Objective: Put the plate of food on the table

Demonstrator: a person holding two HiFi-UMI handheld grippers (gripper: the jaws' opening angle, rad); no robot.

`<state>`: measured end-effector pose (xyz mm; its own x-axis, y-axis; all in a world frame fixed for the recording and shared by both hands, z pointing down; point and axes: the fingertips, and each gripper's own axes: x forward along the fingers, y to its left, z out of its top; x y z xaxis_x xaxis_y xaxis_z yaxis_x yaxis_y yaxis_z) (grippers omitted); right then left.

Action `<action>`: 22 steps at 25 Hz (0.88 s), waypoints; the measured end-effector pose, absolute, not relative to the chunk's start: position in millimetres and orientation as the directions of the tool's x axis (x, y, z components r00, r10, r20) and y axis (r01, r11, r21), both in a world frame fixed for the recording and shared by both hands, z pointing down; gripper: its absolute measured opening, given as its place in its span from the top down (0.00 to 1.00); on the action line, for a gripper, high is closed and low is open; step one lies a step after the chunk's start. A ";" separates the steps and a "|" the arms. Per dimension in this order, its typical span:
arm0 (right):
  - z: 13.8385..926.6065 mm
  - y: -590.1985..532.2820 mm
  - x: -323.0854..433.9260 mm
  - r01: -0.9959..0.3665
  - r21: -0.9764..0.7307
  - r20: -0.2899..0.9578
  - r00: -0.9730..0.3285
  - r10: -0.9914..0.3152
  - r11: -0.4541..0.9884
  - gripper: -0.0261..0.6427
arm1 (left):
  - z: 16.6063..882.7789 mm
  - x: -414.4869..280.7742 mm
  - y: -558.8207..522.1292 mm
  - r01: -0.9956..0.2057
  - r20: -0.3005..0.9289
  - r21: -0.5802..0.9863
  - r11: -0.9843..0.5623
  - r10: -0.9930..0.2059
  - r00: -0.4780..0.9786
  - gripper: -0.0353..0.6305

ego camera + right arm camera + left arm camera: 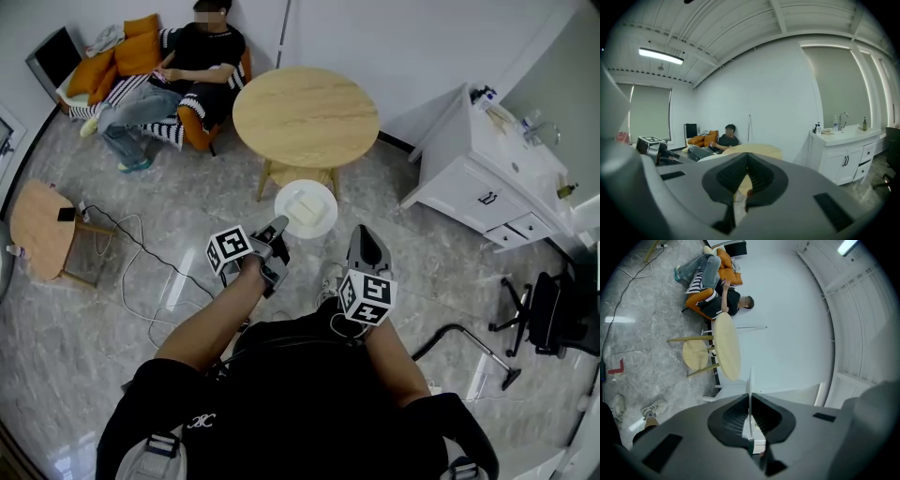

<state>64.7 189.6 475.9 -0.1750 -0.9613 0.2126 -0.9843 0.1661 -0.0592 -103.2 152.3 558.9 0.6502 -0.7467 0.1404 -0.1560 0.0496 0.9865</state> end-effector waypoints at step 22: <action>481.5 68.0 90.7 -0.978 -0.068 0.217 -0.208 -0.954 0.198 0.95 | 565.0 -79.9 44.4 -0.134 0.130 0.989 0.055 -0.747 0.652 0.91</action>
<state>90.7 68.0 481.5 -0.2078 -0.9539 0.2168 -0.9779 0.1975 -0.0684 -79.9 44.4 565.0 0.6524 -0.7467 0.1299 -0.1335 0.0554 0.9895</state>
